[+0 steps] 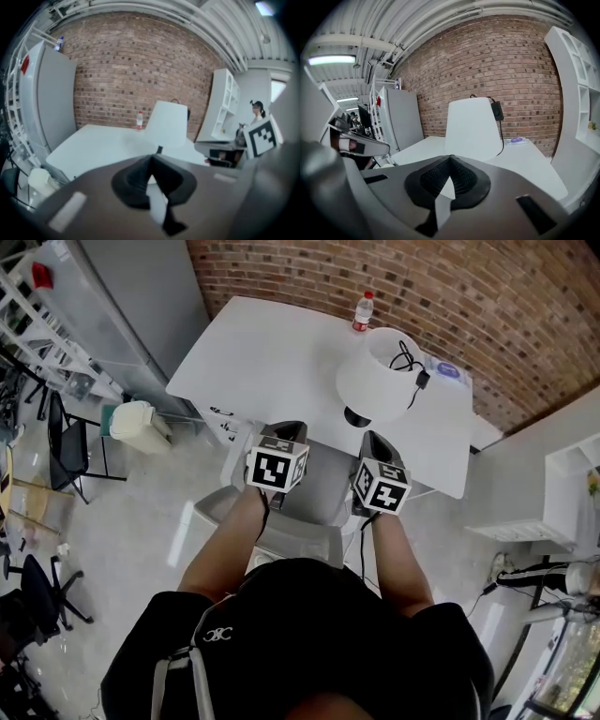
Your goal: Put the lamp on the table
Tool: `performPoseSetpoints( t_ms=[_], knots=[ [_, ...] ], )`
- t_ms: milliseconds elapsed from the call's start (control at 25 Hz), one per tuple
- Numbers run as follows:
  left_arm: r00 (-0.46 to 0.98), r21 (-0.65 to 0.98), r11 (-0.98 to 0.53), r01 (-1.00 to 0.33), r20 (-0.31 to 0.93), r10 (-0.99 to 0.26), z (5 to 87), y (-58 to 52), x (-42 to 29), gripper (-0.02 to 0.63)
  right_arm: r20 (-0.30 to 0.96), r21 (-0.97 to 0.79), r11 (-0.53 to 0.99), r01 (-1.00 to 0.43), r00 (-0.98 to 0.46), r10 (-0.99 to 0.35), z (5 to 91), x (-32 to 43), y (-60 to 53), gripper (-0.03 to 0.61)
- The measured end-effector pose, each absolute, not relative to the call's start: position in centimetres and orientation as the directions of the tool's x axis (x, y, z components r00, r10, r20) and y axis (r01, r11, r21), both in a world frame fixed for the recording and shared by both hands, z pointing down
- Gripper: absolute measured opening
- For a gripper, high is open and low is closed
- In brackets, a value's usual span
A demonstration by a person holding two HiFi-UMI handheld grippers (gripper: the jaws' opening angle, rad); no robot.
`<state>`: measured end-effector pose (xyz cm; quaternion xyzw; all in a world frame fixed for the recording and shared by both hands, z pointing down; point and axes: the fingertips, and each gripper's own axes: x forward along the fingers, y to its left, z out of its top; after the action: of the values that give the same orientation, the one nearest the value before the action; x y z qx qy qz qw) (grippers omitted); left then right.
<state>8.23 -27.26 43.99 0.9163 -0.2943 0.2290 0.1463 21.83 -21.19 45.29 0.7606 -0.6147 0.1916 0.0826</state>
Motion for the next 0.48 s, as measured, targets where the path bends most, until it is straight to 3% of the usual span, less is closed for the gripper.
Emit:
performPoseSetpoints(
  t_ms=[480],
  knots=[
    [0.756, 0.147, -0.810, -0.568, 0.481, -0.443, 42.8, -25.1, 7.5, 0.000, 0.442, -0.085, -0.237, -0.968, 0.177, -0.879, 43.7, 18.7, -19.4, -0.002]
  ],
)
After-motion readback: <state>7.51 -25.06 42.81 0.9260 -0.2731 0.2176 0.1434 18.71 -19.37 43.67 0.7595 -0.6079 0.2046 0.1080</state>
